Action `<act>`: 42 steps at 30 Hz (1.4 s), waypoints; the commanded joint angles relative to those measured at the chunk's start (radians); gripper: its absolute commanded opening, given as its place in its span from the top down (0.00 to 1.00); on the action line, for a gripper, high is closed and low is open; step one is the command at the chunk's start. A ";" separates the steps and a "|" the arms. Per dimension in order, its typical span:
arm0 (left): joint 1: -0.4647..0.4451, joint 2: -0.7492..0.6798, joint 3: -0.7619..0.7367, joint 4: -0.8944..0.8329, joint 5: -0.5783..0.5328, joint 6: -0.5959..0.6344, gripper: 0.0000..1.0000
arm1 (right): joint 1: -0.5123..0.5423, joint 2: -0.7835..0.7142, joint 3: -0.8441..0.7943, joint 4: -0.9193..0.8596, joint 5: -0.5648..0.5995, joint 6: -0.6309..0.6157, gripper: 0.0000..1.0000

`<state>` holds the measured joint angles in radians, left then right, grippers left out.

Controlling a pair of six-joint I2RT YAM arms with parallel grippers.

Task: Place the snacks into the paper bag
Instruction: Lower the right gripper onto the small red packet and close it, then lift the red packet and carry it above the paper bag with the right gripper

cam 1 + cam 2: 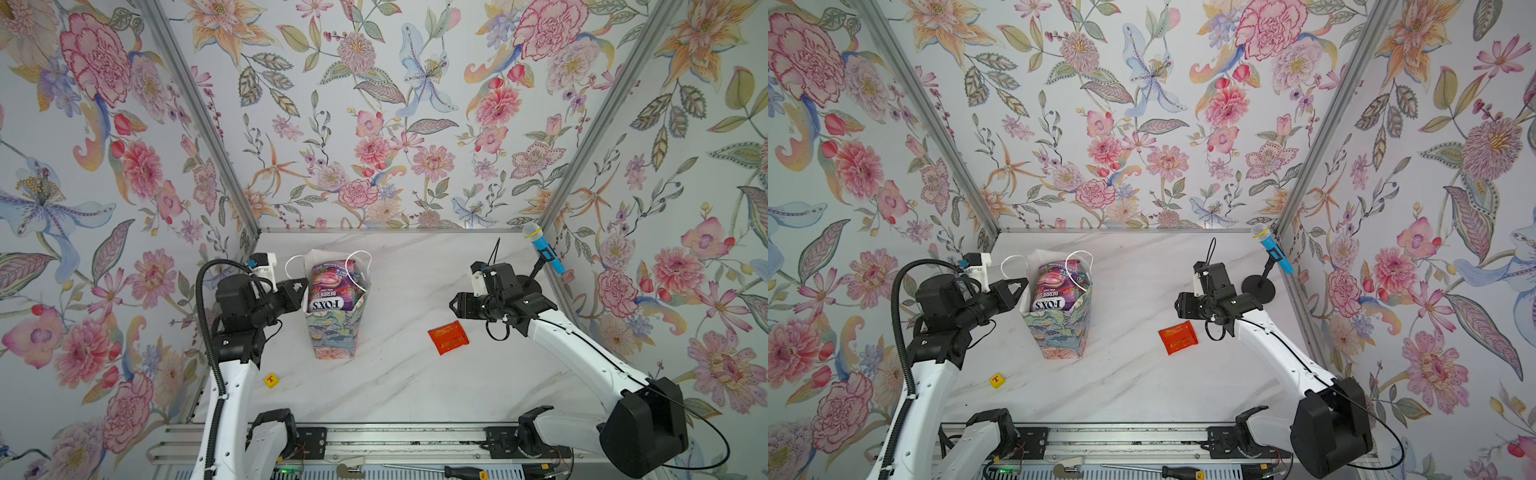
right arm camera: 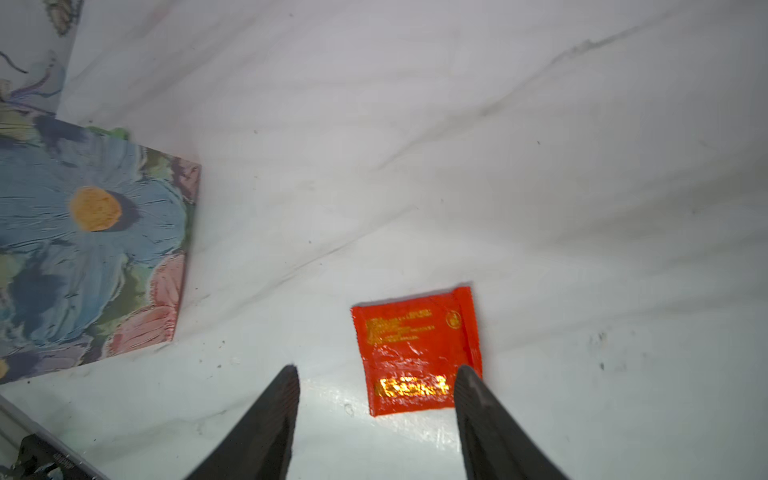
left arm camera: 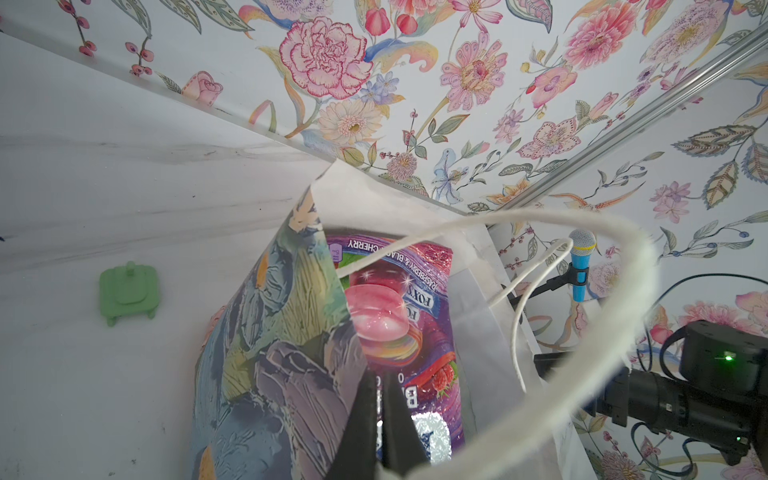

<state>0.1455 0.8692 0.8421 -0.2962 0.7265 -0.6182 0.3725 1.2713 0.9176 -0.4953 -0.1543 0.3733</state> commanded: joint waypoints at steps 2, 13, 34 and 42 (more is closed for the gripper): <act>0.004 -0.011 -0.002 0.045 0.031 -0.009 0.94 | -0.074 -0.001 -0.100 0.045 -0.038 0.028 0.39; 0.004 -0.013 0.004 0.034 0.027 -0.008 0.94 | -0.138 0.141 -0.223 0.262 -0.199 0.046 0.41; 0.004 -0.010 0.007 0.032 0.024 -0.008 0.94 | -0.087 0.259 -0.293 0.436 -0.240 0.136 0.93; 0.004 -0.016 0.006 0.031 0.024 -0.008 0.94 | -0.039 0.166 -0.224 0.373 -0.210 0.117 1.00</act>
<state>0.1455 0.8692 0.8421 -0.2962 0.7261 -0.6182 0.3103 1.4876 0.6430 -0.0937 -0.3801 0.4984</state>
